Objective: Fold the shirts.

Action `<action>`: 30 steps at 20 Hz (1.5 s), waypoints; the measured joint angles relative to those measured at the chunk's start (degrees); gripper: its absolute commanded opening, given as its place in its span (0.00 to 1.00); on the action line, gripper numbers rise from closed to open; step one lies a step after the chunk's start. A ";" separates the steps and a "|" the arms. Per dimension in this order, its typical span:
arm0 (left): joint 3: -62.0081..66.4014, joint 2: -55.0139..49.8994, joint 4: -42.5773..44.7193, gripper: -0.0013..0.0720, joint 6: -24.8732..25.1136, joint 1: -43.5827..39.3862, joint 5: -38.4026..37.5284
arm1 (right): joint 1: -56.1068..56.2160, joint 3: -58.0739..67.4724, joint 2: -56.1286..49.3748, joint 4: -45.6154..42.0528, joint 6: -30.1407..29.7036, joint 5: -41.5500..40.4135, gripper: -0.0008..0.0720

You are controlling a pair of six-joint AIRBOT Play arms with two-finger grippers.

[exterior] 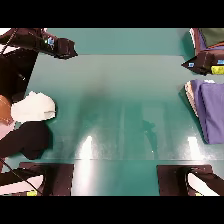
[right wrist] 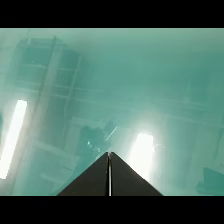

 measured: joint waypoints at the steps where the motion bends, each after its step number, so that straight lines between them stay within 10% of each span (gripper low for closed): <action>1: 0.00 0.00 0.00 0.06 0.00 0.00 -0.02 | 0.07 0.00 0.00 0.00 0.00 0.00 0.03; 16: 0.20 0.20 -0.37 0.05 -0.04 0.61 1.42 | 0.24 0.00 0.00 0.04 0.00 0.07 0.03; 22: -2.69 4.94 15.02 0.06 -0.07 7.43 -8.63 | 0.24 0.00 0.00 0.09 0.00 0.15 0.03; 23: -4.31 5.62 16.96 0.29 -0.07 9.09 -10.01 | 0.24 0.00 0.00 0.11 0.00 0.15 0.03; 24: -6.49 6.14 18.34 0.76 -0.09 10.82 -10.95 | 0.24 0.00 0.00 0.09 0.00 0.13 0.03; 25: -9.22 6.49 19.52 0.93 -0.13 12.50 -11.54 | 0.24 0.00 0.00 0.09 0.00 0.11 0.03; 30: -26.97 7.17 22.47 0.93 -0.35 18.62 -5.68 | 0.24 0.00 0.00 0.09 0.00 0.04 0.03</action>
